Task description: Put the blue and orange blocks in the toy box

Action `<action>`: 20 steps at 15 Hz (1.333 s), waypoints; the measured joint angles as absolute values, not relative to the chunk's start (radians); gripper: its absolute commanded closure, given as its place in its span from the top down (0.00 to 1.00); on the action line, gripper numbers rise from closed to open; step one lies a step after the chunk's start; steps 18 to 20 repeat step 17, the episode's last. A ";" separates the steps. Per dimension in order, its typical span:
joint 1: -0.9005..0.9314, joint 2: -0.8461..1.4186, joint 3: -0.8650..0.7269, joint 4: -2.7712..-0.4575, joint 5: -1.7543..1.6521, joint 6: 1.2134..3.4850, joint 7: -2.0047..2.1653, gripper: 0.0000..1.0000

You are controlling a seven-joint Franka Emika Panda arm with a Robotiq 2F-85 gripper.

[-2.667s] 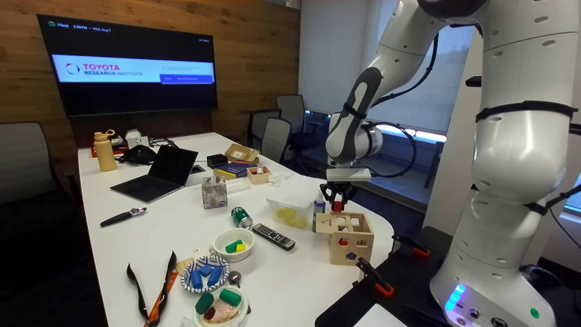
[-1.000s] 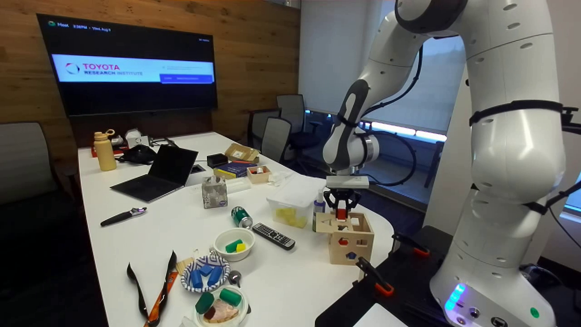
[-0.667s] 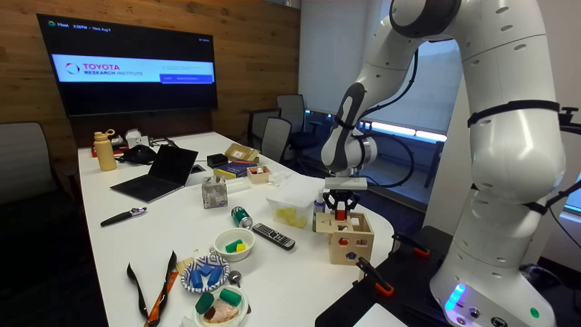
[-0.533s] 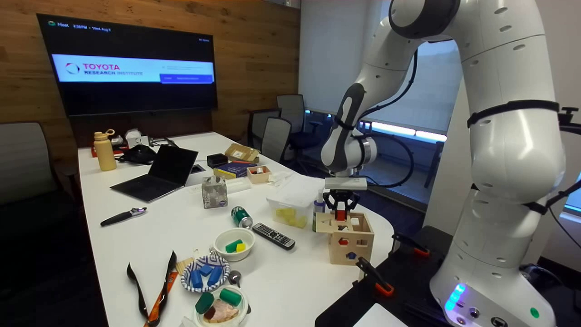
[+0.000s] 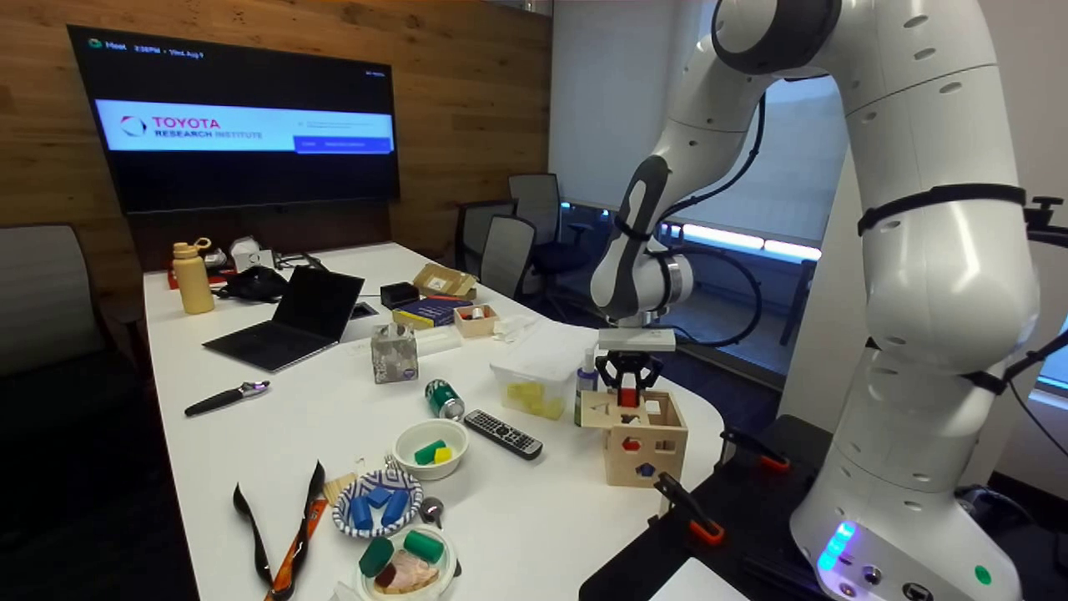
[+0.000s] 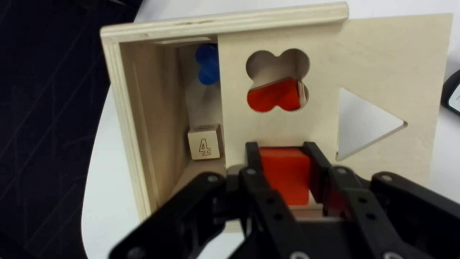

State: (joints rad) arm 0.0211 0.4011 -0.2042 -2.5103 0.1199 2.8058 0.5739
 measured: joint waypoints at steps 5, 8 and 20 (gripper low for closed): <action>0.021 0.406 -0.201 -2.510 0.153 2.806 0.572 0.73; 0.022 0.406 -0.203 -2.510 0.157 2.806 0.573 0.96; 0.062 0.369 -0.207 -2.523 0.156 2.806 0.575 1.00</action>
